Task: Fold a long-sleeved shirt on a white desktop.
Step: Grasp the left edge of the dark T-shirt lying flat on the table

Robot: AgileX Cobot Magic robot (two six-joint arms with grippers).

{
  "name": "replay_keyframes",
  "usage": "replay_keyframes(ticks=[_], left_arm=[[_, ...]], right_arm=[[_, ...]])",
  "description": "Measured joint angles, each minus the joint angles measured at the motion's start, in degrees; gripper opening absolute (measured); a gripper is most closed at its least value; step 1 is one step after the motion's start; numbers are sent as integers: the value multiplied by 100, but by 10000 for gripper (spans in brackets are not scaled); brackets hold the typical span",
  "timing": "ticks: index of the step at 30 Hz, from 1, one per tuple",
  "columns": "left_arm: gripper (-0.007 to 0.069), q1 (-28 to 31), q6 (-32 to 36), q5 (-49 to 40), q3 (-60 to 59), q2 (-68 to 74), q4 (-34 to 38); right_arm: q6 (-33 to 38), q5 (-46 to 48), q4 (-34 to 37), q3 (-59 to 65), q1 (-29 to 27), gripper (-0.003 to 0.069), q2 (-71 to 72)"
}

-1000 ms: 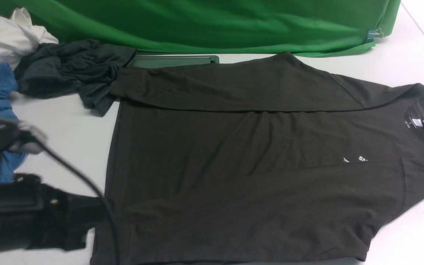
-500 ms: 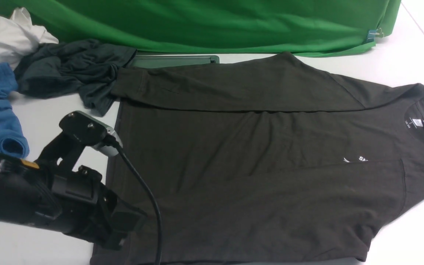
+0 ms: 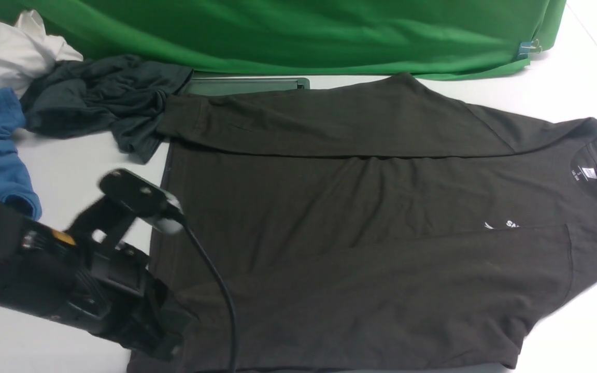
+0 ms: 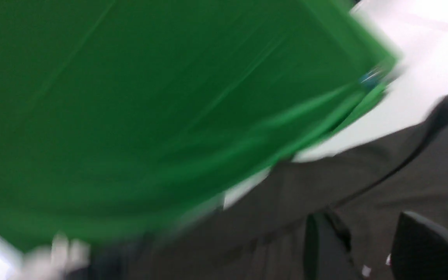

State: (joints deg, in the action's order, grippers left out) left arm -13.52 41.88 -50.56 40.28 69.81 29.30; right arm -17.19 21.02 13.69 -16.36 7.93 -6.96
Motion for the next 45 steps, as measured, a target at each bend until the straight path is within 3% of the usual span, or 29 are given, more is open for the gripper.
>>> replay_keyframes(ticks=[4, 5, 8, 15, 19, 27, 35, 40, 45], left_arm=[[38, -67, -334, -6, 282, 451, -507], [41, -67, -348, -6, 298, 474, -544], [118, -67, -452, 62, 541, 842, -1094], [340, -67, 104, 807, 619, 1494, -1596], [398, -67, 673, 1089, 619, 1754, -1428], [359, -67, 1190, 1323, 619, 2137, -1383], [205, -67, 1390, 1239, 619, 2221, -1192], [192, -67, 1493, 1211, 619, 2221, -1378], [251, -67, 1461, 1374, 619, 2221, -1732]], right_arm=[[1719, 1869, -10, -1581, 1157, 241, -1141], [1760, 1868, -10, -1581, 1157, 241, -1193], [2332, 2965, -22, -2463, 1943, 241, -1871], [2531, 2978, -46, -2717, 2999, 240, -2153], [2531, 2912, -46, -2711, 3243, 240, -2173], [2519, 2862, -51, -2711, 3271, 240, -2173], [2518, 2848, -51, -2711, 3271, 240, -2176], [2518, 2804, -51, -2711, 3271, 240, -2176], [2518, 2756, -45, -2711, 3271, 240, -2176]])
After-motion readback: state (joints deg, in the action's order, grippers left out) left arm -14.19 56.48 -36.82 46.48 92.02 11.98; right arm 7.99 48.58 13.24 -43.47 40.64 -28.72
